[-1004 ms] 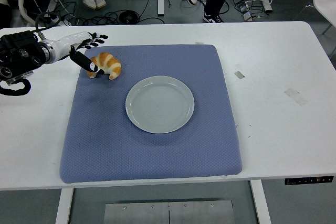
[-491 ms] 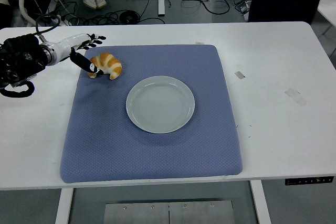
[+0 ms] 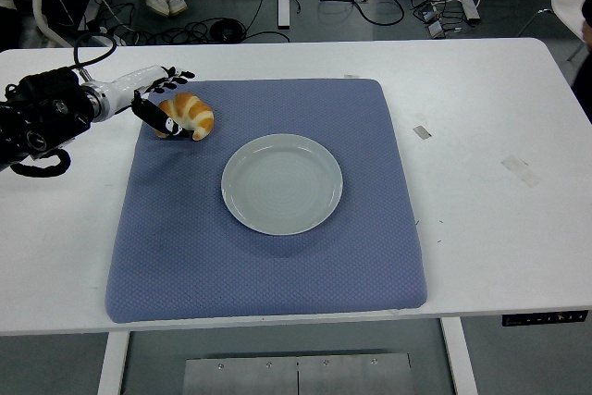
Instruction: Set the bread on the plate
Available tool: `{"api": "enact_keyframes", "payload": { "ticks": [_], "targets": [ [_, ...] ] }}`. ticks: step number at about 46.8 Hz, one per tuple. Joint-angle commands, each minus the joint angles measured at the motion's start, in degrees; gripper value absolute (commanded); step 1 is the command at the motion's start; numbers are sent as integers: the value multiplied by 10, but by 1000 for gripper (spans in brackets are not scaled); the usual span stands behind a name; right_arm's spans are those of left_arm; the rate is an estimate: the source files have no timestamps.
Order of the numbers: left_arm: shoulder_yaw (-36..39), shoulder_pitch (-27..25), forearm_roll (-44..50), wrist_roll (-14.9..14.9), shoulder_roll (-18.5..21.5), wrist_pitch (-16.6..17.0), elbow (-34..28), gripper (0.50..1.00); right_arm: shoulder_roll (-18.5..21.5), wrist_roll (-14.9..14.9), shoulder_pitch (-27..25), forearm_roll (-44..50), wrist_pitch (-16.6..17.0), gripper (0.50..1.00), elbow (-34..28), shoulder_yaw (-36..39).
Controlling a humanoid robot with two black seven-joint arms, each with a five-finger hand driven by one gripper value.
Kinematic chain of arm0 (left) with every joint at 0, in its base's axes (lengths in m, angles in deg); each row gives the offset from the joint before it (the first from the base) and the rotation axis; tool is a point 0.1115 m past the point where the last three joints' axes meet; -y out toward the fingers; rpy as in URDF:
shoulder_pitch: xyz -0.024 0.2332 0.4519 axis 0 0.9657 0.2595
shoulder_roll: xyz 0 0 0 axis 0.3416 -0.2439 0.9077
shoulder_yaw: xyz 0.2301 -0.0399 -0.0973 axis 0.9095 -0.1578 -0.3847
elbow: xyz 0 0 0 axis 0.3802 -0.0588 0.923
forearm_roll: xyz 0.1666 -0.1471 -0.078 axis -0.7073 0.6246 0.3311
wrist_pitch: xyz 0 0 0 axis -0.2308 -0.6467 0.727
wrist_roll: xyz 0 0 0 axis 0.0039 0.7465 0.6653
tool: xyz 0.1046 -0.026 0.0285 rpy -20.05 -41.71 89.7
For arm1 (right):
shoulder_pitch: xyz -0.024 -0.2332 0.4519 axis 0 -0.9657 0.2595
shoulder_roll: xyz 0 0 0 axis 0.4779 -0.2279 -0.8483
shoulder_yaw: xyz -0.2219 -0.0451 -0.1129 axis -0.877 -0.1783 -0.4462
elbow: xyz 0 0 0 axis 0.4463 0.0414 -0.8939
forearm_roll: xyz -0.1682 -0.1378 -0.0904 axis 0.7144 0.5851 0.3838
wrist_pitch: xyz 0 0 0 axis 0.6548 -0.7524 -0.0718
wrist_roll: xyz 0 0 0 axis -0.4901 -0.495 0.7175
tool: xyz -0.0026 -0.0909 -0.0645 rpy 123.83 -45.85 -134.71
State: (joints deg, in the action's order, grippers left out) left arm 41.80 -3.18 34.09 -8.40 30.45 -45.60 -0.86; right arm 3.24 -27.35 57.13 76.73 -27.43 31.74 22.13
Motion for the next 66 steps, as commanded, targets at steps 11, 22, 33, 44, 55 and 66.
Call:
{"api": "enact_keyframes", "payload": {
  "ticks": [11,22,33,44,55,66],
  "targets": [
    [-1,4,-14,-1,0,3,1,652,0,0,0,0,0,1000,0,0],
    [-3,0,-14,-1,2,4,1,519,0,0,-1,0,0,1000,1,0],
    [-22,-22,-20,-4,14,-3,-7,500,0,0,0,0,0,1000,0,0],
    [-24,-62,-36,2,45,-1,-98,500,0,0,-1,0,0,1000,1,0],
    [-24,-99,-36,38,68,35,-206,500,0,0,-1,0,0,1000,0,0],
    [-36,-120,-36,60,68,65,-283,500,0,0,0,0,0,1000,0,0]
  ]
}}
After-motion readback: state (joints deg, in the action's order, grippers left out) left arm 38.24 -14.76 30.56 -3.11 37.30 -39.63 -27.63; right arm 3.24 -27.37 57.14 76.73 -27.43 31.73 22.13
